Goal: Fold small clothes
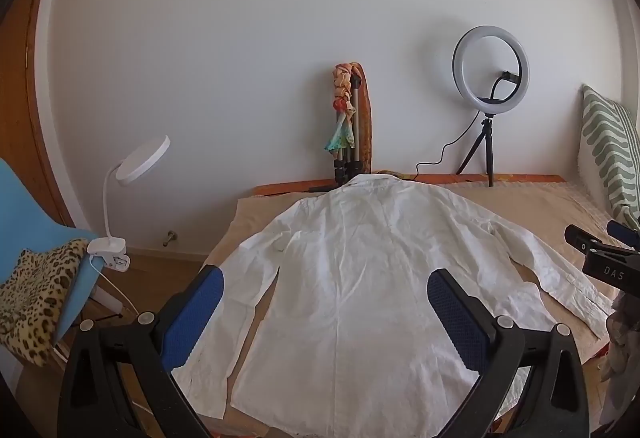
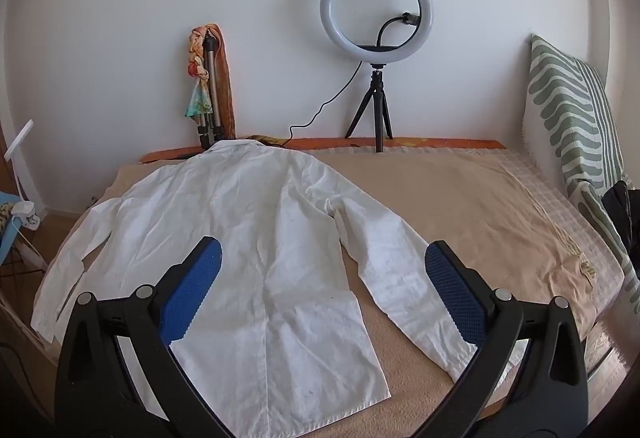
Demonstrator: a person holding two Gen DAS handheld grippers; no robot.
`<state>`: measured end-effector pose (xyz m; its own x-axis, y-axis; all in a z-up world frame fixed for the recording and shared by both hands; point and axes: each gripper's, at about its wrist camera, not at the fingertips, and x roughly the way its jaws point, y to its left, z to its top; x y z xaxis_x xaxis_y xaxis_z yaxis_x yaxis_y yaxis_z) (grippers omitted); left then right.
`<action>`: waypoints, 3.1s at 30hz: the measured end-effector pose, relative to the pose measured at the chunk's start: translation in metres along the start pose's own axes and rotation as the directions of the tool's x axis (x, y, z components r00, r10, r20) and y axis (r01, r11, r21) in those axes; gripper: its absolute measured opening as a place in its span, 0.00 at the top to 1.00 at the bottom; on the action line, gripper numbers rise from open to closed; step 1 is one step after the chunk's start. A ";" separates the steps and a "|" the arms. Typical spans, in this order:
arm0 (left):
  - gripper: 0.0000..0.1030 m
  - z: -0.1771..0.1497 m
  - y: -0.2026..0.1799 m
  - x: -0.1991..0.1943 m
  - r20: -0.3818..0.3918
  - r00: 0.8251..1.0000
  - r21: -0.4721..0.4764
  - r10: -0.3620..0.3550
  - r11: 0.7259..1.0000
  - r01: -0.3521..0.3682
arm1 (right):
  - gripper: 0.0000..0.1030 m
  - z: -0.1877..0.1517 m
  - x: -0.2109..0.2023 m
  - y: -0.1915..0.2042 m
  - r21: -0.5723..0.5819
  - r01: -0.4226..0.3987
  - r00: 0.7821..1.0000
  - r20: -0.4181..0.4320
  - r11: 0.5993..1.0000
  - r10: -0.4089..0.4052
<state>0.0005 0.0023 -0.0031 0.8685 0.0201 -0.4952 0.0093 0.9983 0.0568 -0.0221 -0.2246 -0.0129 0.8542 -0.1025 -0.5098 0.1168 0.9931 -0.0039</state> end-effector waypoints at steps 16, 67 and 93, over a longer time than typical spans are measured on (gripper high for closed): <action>0.00 -0.003 0.001 0.003 -0.005 1.000 -0.002 0.004 1.000 -0.004 | 0.00 0.006 -0.003 0.002 0.001 0.006 1.000 0.005 1.000 -0.006; 0.00 -0.004 0.004 0.005 -0.007 1.000 -0.007 0.021 1.000 -0.021 | 0.00 0.012 -0.007 -0.001 0.021 0.014 0.999 0.028 1.000 -0.014; 0.00 -0.009 0.030 0.021 -0.048 0.997 -0.027 0.057 0.998 -0.058 | 0.00 0.011 0.000 0.010 0.017 -0.038 0.999 0.012 0.999 0.038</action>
<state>0.0143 0.0327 -0.0192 0.8429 0.0793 -0.5322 -0.0547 0.9966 0.0619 -0.0152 -0.2149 -0.0033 0.8641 -0.0656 -0.4991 0.0930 0.9952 0.0302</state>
